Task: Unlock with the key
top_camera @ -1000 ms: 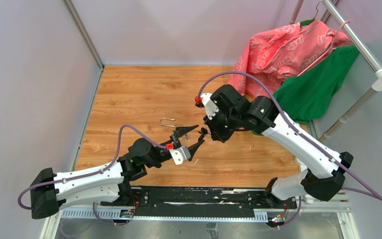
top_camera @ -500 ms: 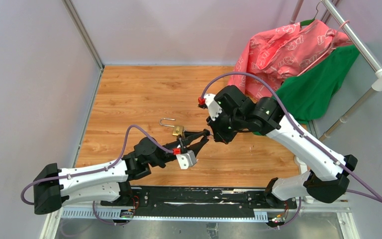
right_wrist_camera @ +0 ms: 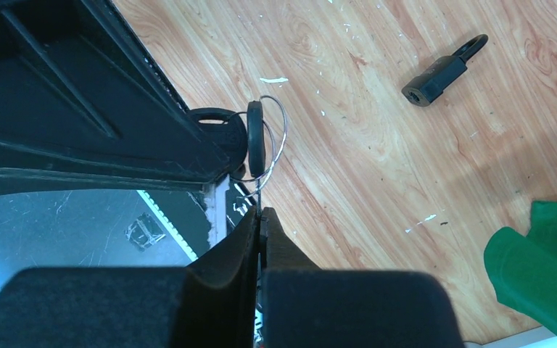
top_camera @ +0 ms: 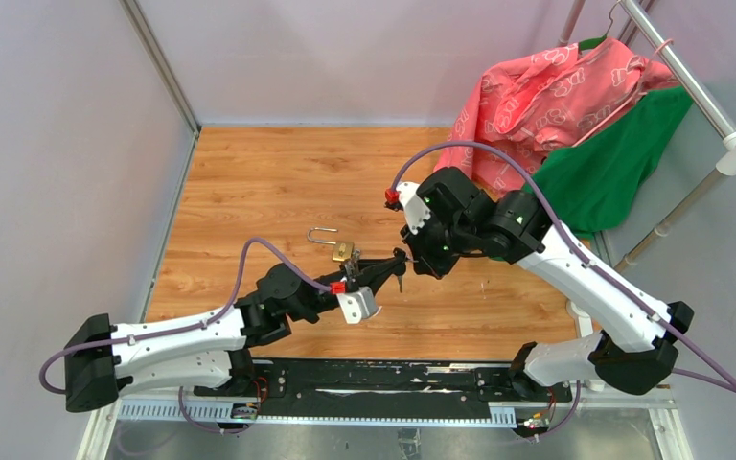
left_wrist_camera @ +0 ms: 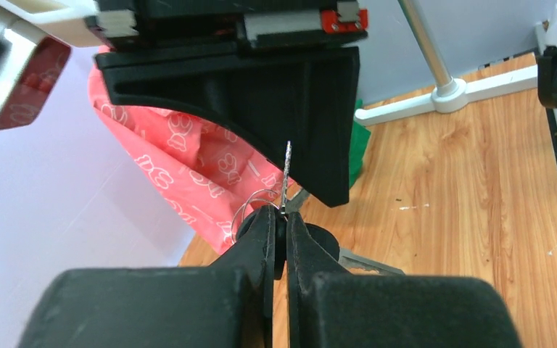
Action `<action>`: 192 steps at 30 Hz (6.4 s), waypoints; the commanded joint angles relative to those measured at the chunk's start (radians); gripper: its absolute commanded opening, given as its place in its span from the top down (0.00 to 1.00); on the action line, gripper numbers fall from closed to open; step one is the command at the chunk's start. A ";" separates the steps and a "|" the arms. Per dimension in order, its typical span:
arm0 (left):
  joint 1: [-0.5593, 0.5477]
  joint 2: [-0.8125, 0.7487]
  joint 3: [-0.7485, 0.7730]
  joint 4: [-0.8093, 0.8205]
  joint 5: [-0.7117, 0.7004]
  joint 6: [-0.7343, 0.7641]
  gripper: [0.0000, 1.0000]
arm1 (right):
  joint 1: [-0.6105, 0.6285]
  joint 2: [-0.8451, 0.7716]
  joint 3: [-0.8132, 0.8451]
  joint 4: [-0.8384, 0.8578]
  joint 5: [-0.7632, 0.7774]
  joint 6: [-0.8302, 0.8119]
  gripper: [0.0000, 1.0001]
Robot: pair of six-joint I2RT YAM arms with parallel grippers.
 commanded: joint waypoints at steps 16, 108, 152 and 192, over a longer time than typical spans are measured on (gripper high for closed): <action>-0.004 -0.040 0.015 0.212 -0.684 -0.539 1.00 | 0.002 0.017 -0.022 -0.018 -0.007 -0.017 1.00; 0.208 0.064 0.328 -0.027 0.573 -0.962 1.00 | -0.108 -0.480 -0.310 0.644 -0.463 -0.050 0.69; 0.082 -0.035 -0.019 0.143 -0.312 -0.546 0.01 | -0.162 -0.040 -0.027 0.310 0.231 0.590 1.00; -0.144 0.325 -0.186 0.889 -0.568 0.206 0.51 | -0.220 -0.041 -0.111 0.352 -0.156 0.953 1.00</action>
